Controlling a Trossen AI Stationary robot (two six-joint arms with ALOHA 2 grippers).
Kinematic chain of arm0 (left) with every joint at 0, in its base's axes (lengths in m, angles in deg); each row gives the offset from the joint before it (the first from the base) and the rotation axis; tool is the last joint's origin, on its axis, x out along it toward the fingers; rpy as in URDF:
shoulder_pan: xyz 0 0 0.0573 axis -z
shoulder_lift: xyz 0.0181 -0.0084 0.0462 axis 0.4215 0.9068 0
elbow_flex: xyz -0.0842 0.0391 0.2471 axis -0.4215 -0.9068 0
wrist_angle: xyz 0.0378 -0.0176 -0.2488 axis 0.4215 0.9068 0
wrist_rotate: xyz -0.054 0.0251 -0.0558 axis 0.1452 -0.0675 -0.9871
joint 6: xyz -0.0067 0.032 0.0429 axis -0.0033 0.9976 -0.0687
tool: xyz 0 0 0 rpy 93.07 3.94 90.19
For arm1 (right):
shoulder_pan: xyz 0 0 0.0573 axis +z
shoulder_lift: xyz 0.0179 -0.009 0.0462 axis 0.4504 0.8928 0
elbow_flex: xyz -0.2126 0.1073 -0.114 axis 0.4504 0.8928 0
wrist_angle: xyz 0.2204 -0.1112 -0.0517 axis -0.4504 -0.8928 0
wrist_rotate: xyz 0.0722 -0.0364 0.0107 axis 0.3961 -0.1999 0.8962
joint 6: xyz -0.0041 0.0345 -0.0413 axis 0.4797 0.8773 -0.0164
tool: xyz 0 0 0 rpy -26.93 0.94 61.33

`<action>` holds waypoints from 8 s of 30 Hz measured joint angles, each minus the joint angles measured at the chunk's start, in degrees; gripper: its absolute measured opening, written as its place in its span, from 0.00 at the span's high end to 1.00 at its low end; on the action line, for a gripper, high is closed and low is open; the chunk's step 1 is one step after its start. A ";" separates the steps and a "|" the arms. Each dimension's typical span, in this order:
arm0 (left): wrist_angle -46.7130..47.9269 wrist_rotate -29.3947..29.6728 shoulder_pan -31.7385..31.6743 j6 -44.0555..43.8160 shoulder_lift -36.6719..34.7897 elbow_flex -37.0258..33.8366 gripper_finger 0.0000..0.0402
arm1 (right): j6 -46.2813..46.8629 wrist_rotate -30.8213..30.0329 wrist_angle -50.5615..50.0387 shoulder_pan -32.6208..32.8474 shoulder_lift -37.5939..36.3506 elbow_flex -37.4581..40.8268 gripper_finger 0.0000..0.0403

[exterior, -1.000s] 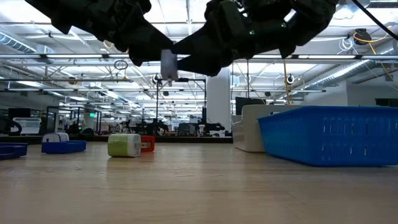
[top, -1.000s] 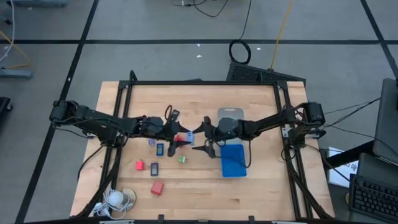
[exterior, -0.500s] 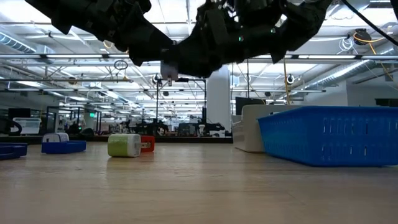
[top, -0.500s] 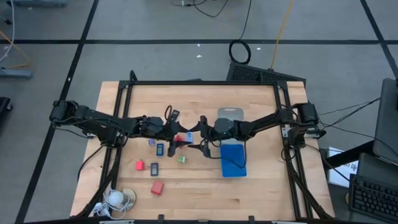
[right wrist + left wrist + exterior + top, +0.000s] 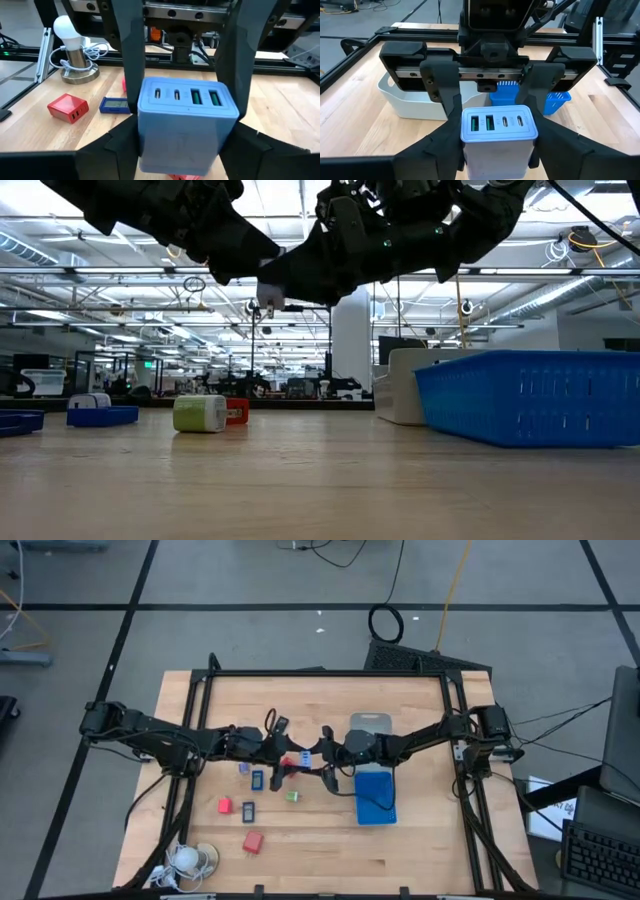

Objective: Pick & Place Office items
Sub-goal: Put the light blue charger adapter into the gray bin, then put the black digital clock into the blue bin

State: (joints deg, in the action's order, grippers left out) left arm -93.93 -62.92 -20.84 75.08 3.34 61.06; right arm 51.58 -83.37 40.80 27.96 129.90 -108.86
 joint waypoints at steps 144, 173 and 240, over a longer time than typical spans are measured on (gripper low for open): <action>16.41 13.44 -0.32 -2.45 -61.90 -33.62 0.33 | 6.35 -11.96 -53.21 -15.47 -16.39 7.69 0.48; 16.96 13.44 -0.32 -2.69 -61.88 -33.62 0.33 | 8.11 -11.98 -49.35 -15.47 -16.41 10.01 0.45; 11.58 28.92 -0.36 -19.43 -61.90 -33.53 0.33 | -0.55 -8.18 -35.60 2.35 -83.74 39.06 0.38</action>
State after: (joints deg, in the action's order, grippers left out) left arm -82.35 -34.00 -21.20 55.65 -58.56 27.53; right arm 51.03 -91.54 5.20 30.32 46.16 -69.81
